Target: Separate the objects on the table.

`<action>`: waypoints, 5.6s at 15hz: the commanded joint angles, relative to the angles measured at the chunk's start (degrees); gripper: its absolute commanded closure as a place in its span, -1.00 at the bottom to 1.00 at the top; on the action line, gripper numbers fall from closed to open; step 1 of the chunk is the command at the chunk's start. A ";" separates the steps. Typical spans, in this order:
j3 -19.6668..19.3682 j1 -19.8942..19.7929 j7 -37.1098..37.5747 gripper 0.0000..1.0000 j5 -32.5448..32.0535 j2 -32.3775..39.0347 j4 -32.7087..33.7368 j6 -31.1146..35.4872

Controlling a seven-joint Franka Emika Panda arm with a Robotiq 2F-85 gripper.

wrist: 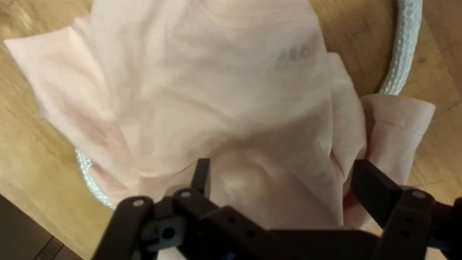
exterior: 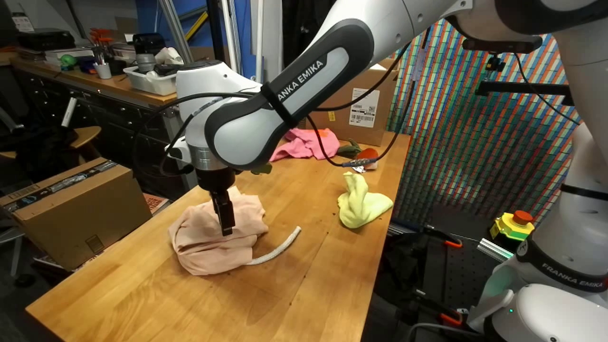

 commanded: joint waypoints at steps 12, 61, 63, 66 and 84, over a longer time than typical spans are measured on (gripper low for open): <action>1.43 -0.94 1.50 -0.86 4.45 7.07 4.95 8.43; -23.48 12.90 80.49 0.96 -34.71 -34.46 -30.83 19.35; -23.75 12.81 82.01 0.96 -35.33 -34.15 -30.74 17.51; -18.34 7.17 84.03 0.96 -36.16 -33.54 -30.26 14.35; -12.04 1.64 78.80 0.96 -24.72 -23.63 -30.44 11.27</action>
